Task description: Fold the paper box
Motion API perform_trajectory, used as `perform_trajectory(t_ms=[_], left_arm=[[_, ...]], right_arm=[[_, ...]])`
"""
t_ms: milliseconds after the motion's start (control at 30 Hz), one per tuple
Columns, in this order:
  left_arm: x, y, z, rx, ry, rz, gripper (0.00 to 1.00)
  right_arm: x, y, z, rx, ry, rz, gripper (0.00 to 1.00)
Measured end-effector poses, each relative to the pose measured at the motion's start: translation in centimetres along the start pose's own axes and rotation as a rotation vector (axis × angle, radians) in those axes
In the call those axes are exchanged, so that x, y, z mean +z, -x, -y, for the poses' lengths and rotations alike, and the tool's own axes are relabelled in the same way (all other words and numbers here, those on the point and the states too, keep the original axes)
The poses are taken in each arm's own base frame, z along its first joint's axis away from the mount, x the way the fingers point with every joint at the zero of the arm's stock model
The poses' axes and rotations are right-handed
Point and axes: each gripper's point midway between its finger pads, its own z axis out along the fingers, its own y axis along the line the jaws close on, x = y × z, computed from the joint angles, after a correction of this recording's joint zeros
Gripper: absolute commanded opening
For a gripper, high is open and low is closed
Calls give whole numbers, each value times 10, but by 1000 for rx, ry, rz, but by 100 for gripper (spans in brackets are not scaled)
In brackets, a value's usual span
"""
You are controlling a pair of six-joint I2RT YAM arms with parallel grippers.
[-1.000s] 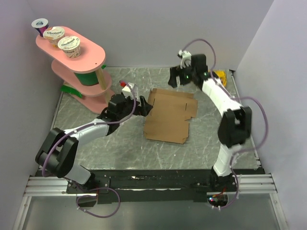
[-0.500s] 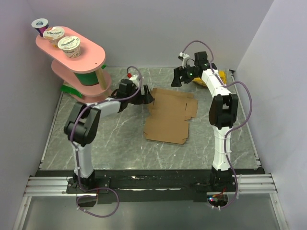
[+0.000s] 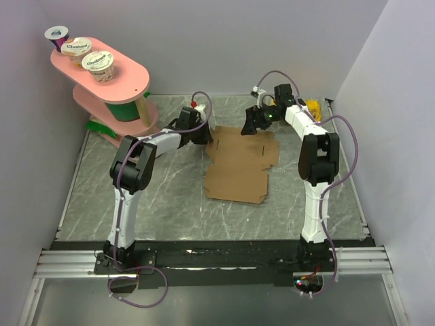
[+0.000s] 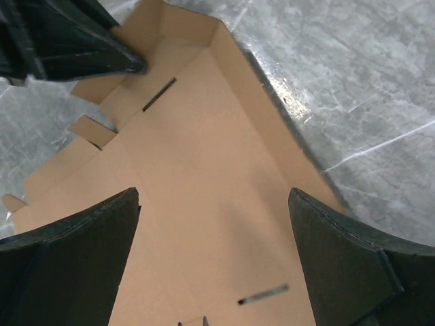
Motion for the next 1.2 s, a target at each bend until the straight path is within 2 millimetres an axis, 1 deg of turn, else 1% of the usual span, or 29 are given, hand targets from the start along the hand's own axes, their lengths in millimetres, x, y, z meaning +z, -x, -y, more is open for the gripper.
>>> perform_trajectory(t_ms=[33,100,167,233,333,433,500,533,600,633,700,733,833,900,933,967,1033,1067,1133,1167,1200], left_arm=[[-1,-4,0,18,-4,-4,10],[-6,-16,0,53,-21,-9,5],[-21,-29,4,89,-47,-12,2],[-43,-37,15,146,-86,7,1],[-80,-44,34,236,-145,63,1],[-114,-43,55,324,-189,148,1],[-132,-36,69,368,-209,222,1],[-140,-33,74,384,-215,256,1],[-154,-31,81,407,-220,316,1],[-162,-32,83,415,-217,345,1],[-171,-34,84,421,-209,377,1],[-173,-35,82,421,-200,386,1],[-177,-40,78,418,-180,398,1],[-179,-44,74,414,-165,403,1],[-179,-45,73,414,-163,404,1],[-180,-45,72,413,-158,406,1],[-183,-45,73,414,-155,415,1],[-184,-45,73,414,-154,419,1],[-186,-44,74,416,-154,433,1],[-187,-44,74,417,-154,436,1],[-188,-44,74,417,-155,440,1]], right_arm=[[-2,2,-2,-10,3,2,97],[-8,6,-6,-30,5,7,97],[-19,14,-14,-61,5,16,97],[-33,27,-26,-111,9,41,97],[-59,48,-52,-197,30,99,97],[-82,61,-80,-256,63,143,95],[-89,65,-94,-281,75,158,94],[-91,63,-100,-284,80,159,94],[-86,44,-113,-274,96,142,93],[-79,25,-122,-261,110,117,92],[-67,-4,-140,-227,142,74,91],[-61,-21,-148,-209,156,52,90],[-51,-60,-169,-172,173,-1,86],[-50,-70,-174,-173,151,-10,82],[-50,-72,-176,-190,130,-6,81],[-51,-73,-178,-203,110,1,77],[-52,-73,-183,-242,63,26,71],[-53,-73,-185,-258,45,37,67],[-54,-73,-189,-298,0,69,61],[-54,-73,-189,-312,-23,81,55],[-55,-72,-190,-327,-42,94,52]])
